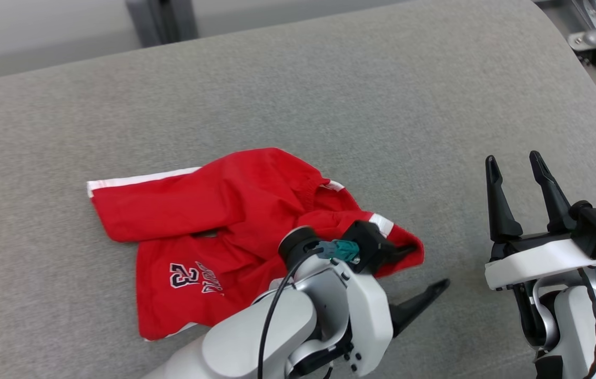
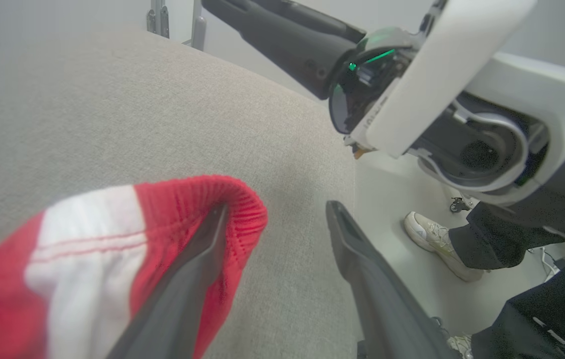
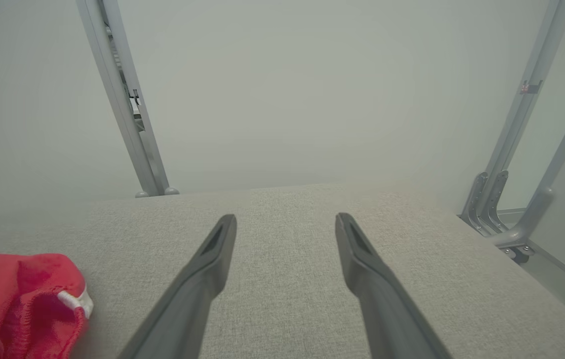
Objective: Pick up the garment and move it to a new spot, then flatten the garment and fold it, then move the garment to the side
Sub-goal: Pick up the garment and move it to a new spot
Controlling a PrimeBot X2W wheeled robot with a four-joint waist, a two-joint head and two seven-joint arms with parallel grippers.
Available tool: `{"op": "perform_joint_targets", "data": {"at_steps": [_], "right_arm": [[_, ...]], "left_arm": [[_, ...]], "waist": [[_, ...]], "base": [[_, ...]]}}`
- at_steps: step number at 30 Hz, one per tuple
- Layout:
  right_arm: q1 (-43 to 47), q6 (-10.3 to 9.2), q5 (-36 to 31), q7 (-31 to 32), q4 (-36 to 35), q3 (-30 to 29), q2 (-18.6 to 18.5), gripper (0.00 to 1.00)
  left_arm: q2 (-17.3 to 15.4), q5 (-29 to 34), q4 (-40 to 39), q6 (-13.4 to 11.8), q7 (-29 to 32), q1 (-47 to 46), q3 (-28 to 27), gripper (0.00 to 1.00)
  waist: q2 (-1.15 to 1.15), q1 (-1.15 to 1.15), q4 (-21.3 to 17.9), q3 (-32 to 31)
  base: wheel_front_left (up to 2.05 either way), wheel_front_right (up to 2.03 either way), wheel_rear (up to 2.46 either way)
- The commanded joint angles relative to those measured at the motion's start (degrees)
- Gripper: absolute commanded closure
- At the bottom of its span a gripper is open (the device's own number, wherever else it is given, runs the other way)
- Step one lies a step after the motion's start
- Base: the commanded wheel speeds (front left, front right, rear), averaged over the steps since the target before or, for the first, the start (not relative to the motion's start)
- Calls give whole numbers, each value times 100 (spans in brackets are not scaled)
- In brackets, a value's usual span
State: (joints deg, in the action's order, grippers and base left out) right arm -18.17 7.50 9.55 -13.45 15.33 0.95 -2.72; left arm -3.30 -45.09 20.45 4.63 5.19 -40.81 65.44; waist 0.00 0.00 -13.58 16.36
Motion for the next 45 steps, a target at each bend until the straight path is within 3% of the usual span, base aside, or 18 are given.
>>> {"op": "perform_joint_targets", "data": {"at_steps": [1,5,12,24,30,37,43,45], "right_arm": [[36,-2,-56,-19,4,-22,-27,0],[93,-2,-89,35,-11,-60,-30,0],[185,-2,-79,90,-74,-52,-33,0],[359,-2,-187,165,-387,-316,-29,0],[378,-2,-239,207,-536,-344,-31,0],[487,-2,-283,287,-628,-330,-31,0],[630,-2,-268,338,-652,-239,-31,0],[667,-2,-259,337,-650,-228,-30,0]], "left_arm": [[-113,-134,-102,69,63,87,-5,0],[-457,-270,-466,99,369,173,74,0],[-943,-343,-778,-298,466,410,-81,0],[-2041,-428,-1548,-1629,-1024,931,-1705,0],[-2497,-622,-1815,-2000,-1749,1264,-2607,0],[-2792,-519,-1881,-2071,-2021,1914,-3752,0],[-2596,144,-2099,-1914,-2027,2748,-4895,0],[-2567,282,-2105,-1867,-2026,2876,-4987,0]], "waist": [[0,0,152,-139],[0,0,366,-299],[0,0,571,-544],[0,0,1035,-844],[0,0,1261,-946],[0,0,1393,-1079],[0,0,1415,-1166],[0,0,1420,-1187]], "base": [[0,0,0],[0,0,0],[0,0,0],[0,0,0],[0,0,0],[0,0,0],[0,0,0],[0,0,0]]}}
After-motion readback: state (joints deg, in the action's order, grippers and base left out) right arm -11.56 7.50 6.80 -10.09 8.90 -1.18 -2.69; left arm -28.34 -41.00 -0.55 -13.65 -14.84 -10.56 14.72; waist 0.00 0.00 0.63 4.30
